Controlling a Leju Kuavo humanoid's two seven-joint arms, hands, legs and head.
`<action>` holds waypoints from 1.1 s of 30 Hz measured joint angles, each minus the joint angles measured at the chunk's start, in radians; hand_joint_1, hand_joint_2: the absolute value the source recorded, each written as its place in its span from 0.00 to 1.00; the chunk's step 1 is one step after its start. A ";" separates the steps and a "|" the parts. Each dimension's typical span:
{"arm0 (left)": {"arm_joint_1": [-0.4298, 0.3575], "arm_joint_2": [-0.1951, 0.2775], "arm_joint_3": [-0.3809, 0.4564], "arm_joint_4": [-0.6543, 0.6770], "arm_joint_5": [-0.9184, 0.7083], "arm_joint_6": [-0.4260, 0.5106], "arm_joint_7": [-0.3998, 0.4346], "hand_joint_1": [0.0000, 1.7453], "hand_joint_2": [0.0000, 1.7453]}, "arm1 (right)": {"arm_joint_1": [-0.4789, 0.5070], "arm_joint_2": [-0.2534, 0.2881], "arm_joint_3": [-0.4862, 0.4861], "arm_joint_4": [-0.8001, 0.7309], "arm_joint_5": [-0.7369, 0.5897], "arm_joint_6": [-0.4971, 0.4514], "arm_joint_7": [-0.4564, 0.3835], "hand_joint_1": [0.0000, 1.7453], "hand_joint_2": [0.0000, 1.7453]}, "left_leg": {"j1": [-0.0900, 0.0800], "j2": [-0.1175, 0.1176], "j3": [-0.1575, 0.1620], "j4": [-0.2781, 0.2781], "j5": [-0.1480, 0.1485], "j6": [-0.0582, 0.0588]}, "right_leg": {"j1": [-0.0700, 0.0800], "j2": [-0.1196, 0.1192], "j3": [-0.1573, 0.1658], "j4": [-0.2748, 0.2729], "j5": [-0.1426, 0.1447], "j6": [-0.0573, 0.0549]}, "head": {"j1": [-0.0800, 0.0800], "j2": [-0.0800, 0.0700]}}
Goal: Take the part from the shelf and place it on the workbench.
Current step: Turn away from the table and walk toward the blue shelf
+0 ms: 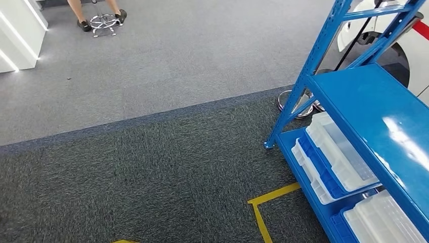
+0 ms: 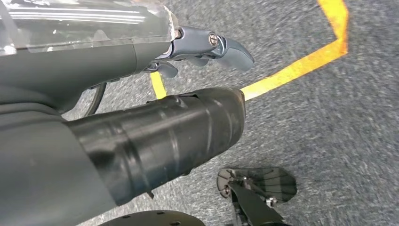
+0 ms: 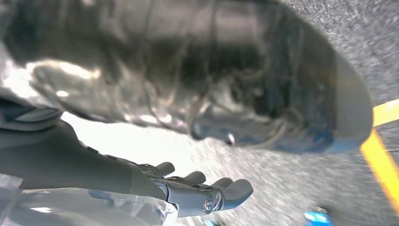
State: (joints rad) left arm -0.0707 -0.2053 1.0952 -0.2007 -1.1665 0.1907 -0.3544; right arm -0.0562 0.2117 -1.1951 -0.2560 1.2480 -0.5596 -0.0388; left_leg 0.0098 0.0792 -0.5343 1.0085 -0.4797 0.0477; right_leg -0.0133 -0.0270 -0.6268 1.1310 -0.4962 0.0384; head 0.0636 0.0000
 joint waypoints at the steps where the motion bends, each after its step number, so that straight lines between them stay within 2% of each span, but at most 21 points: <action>1: 0.000 0.000 0.000 0.000 0.000 0.000 0.000 0.00 0.00 | -0.001 0.000 0.000 0.000 0.000 0.000 0.000 0.00 0.00 | -0.002 0.009 0.003 0.000 -0.003 -0.005 | 0.003 -0.019 0.034 -0.063 0.021 -0.005 | 0.000 0.000; 3: -0.002 -0.001 0.000 0.000 -0.002 -0.004 0.002 0.00 0.00 | -0.002 0.000 0.002 0.000 0.000 0.002 0.000 0.00 0.00 | -0.004 0.025 0.011 0.000 -0.010 -0.018 | 0.010 -0.037 0.062 -0.117 0.029 -0.018 | 0.000 0.000; 5: -0.004 -0.002 0.000 0.000 -0.006 -0.011 0.004 0.00 0.00 | -0.001 0.000 0.003 0.000 0.000 0.004 0.000 0.00 0.00 | -0.003 0.037 0.021 -0.002 -0.016 -0.031 | 0.010 -0.018 0.064 -0.118 0.029 -0.030 | 0.000 0.000; 6: -0.005 -0.002 0.000 0.000 -0.008 -0.014 0.004 0.00 0.00 | 0.000 0.001 0.003 0.001 0.000 0.006 0.000 0.00 0.00 | -0.001 0.025 0.023 0.005 -0.023 -0.037 | 0.007 -0.008 0.067 -0.121 0.031 -0.036 | 0.000 0.000; 8: -0.005 -0.003 0.000 0.000 -0.008 -0.015 0.002 0.00 0.00 | -0.001 0.002 0.003 0.002 0.000 0.009 0.000 0.00 0.00 | 0.002 -0.025 -0.001 0.069 -0.068 -0.044 | 0.001 0.011 0.073 -0.128 0.037 -0.049 | -0.001 0.000; 9: -0.003 -0.003 0.000 0.000 -0.008 -0.015 0.000 0.00 0.00 | -0.002 0.003 0.003 0.003 0.000 0.012 0.001 0.00 0.00 | 0.003 -0.051 -0.029 0.130 -0.102 -0.045 | 0.002 0.021 0.072 -0.128 0.037 -0.052 | -0.002 0.000; 11: 0.002 -0.003 0.000 0.000 -0.005 -0.015 -0.002 0.00 0.00 | -0.004 0.004 0.003 0.003 0.000 0.017 0.002 0.00 0.00 | 0.003 -0.069 -0.093 0.259 -0.155 -0.046 | 0.005 0.047 0.071 -0.126 0.037 -0.056 | -0.002 0.000; 13: 0.005 -0.003 0.000 0.000 -0.003 -0.015 -0.003 0.00 0.00 | -0.002 0.006 0.003 0.004 0.000 0.020 0.004 0.00 0.00 | 0.003 -0.071 -0.110 0.276 -0.131 -0.044 | 0.006 0.076 0.072 -0.123 0.036 -0.057 | -0.002 0.000; 14: 0.006 -0.003 0.000 0.000 -0.002 -0.015 -0.004 0.00 0.00 | -0.002 0.006 0.003 0.005 0.000 0.020 0.005 0.00 0.00 | 0.003 -0.076 -0.092 0.225 -0.092 -0.041 | 0.007 0.091 0.073 -0.121 0.035 -0.056 | -0.002 0.000; 16: 0.007 -0.002 0.000 0.000 -0.002 -0.015 -0.004 0.00 0.00 | -0.002 0.009 0.003 0.007 0.001 0.020 0.006 0.00 0.00 | 0.003 -0.122 -0.040 0.088 -0.020 -0.034 | 0.006 0.119 0.071 -0.114 0.031 -0.051 | -0.001 0.000; 17: 0.007 -0.002 0.000 0.000 -0.001 -0.015 -0.004 0.00 0.00 | -0.002 0.011 0.003 0.008 0.001 0.020 0.006 0.00 0.00 | 0.003 -0.142 -0.022 0.042 -0.002 -0.032 | 0.006 0.131 0.067 -0.110 0.029 -0.046 | -0.001 0.000; 18: 0.006 -0.001 0.000 0.000 -0.001 -0.015 -0.004 0.00 0.00 | -0.002 0.012 0.003 0.008 0.001 0.021 0.006 0.00 0.00 | 0.002 -0.158 -0.015 0.020 0.002 -0.031 | 0.004 0.142 0.063 -0.108 0.029 -0.040 | -0.001 0.000; 20: 0.004 -0.001 0.000 0.000 -0.001 -0.015 -0.004 0.00 0.00 | 0.001 0.013 0.003 0.009 0.001 0.021 0.006 0.00 0.00 | 0.001 -0.145 -0.011 0.013 0.003 -0.028 | 0.002 0.161 0.057 -0.111 0.032 -0.026 | -0.001 0.000; 21: 0.003 -0.001 0.000 0.000 -0.001 -0.015 -0.004 0.00 0.00 | 0.003 0.013 0.003 0.009 0.001 0.022 0.006 0.00 0.00 | 0.003 -0.134 -0.008 0.008 0.006 -0.023 | 0.001 0.156 0.056 -0.108 0.030 -0.021 | -0.001 0.000; 23: 0.002 -0.003 0.000 0.000 -0.002 -0.015 -0.004 0.00 0.00 | 0.003 0.014 0.003 0.010 0.001 0.024 0.006 0.00 0.00 | 0.008 -0.108 -0.003 -0.005 0.012 -0.010 | 0.005 0.105 0.033 -0.060 -0.001 -0.011 | 0.003 0.000; 25: 0.003 -0.004 0.001 0.000 -0.002 -0.015 -0.005 0.00 0.00 | 0.000 0.014 0.004 0.010 0.003 0.029 0.006 0.00 0.00 | 0.007 -0.078 -0.001 -0.008 0.011 -0.003 | 0.005 0.049 -0.030 0.063 -0.064 -0.003 | 0.005 0.000; 27: 0.006 -0.004 0.001 0.000 -0.001 -0.015 -0.006 0.00 0.00 | -0.001 0.015 0.004 0.010 0.004 0.034 0.006 0.00 0.00 | 0.005 -0.047 0.001 -0.007 0.006 -0.003 | 0.001 0.036 -0.083 0.163 -0.095 0.004 | 0.005 0.000; 28: 0.006 -0.004 0.001 0.000 -0.001 -0.015 -0.006 0.00 0.00 | 0.000 0.016 0.004 0.010 0.004 0.036 0.007 0.00 0.00 | 0.005 -0.033 0.003 -0.006 0.004 -0.005 | -0.001 0.033 -0.084 0.163 -0.082 0.006 | 0.005 0.000; 30: 0.005 -0.006 0.001 0.000 -0.001 -0.015 -0.006 0.00 0.00 | 0.003 0.016 0.004 0.010 0.004 0.038 0.009 0.00 0.00 | 0.005 -0.010 0.011 -0.006 -0.003 -0.010 | -0.002 0.013 -0.023 0.050 -0.014 0.004 | 0.005 0.000; 32: 0.005 -0.007 0.001 0.000 -0.002 -0.015 -0.006 0.00 0.00 | 0.002 0.016 0.004 0.010 0.001 0.042 0.004 0.00 0.00 | 0.001 0.009 0.020 -0.005 -0.012 -0.021 | 0.006 -0.024 0.043 -0.075 0.032 -0.008 | 0.005 0.000; 33: 0.004 -0.007 0.001 0.000 -0.002 -0.015 -0.005 0.00 0.00 | 0.001 0.017 0.004 0.010 -0.003 0.047 -0.005 0.00 0.00 | -0.001 0.017 0.023 -0.005 -0.016 -0.027 | 0.009 -0.034 0.057 -0.104 0.037 -0.015 | 0.005 0.000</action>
State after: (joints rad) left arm -0.0668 -0.2127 1.0960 -0.2007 -1.1687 0.1761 -0.3598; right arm -0.0551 0.2287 -1.1908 -0.2457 1.2453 -0.5126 -0.0440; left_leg 0.0086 0.0966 -0.5114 1.0039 -0.4961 0.0205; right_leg -0.0042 -0.0605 -0.5695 1.0269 -0.4590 0.0230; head 0.0684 0.0000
